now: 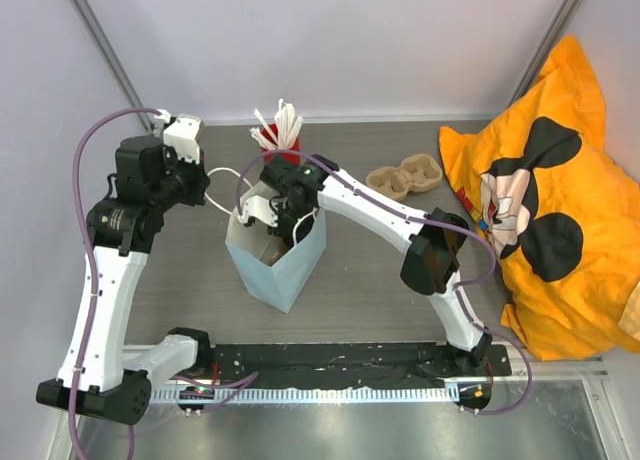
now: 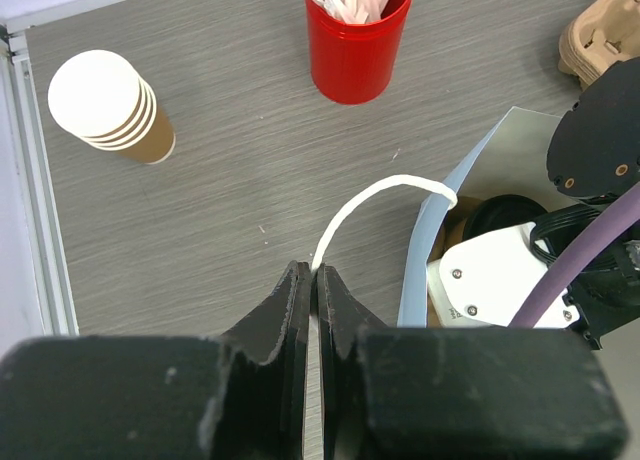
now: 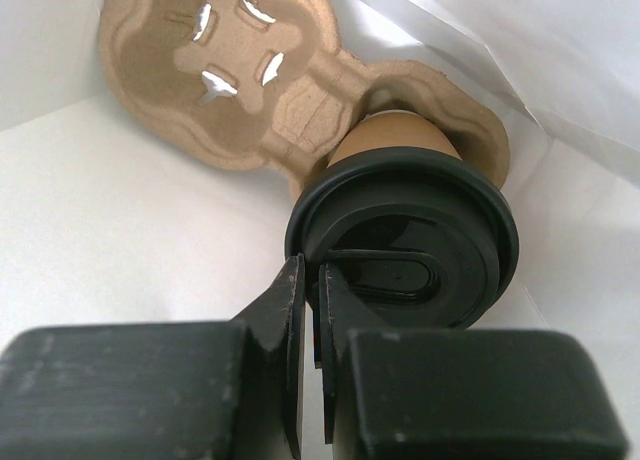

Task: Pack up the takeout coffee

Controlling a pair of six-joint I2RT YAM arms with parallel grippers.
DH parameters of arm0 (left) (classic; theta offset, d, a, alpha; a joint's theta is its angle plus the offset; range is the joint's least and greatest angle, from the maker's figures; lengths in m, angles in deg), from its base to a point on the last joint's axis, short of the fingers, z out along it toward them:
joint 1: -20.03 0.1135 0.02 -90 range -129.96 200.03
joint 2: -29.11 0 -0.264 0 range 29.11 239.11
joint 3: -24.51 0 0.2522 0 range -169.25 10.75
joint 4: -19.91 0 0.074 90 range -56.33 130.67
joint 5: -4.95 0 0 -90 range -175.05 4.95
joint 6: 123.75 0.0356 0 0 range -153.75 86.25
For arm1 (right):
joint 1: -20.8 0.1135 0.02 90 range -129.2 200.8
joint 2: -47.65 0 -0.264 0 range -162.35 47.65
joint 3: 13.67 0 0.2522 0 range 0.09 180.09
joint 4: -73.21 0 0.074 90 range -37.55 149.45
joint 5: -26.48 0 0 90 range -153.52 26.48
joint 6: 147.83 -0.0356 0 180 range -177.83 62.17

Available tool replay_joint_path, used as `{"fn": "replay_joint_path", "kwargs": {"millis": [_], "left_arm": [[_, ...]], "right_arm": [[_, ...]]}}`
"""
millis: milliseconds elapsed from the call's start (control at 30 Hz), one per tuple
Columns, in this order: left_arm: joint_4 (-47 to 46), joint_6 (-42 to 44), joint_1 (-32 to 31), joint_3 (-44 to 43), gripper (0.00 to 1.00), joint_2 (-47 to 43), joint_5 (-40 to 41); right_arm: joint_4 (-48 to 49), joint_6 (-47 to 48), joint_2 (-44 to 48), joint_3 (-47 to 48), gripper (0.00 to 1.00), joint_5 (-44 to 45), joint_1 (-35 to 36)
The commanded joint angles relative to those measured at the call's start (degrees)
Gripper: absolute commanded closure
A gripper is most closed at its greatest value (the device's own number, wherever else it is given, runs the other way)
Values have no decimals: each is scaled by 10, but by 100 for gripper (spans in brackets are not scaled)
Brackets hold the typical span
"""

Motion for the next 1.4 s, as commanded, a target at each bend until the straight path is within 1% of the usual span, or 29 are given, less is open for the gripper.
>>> {"fn": "replay_joint_path", "kwargs": {"millis": [0,733,1367], "left_arm": [[-14,-2,5,-8,92,-12,-7],[-13,-4,8,-9,93,-10,-11],[-14,-4,13,-6,93,-11,-17]], "right_arm": [[-28,14,-21,26,99,14,-3],[-71,34,-37,64,99,21,-3],[-73,35,-38,66,99,19,-3]]}}
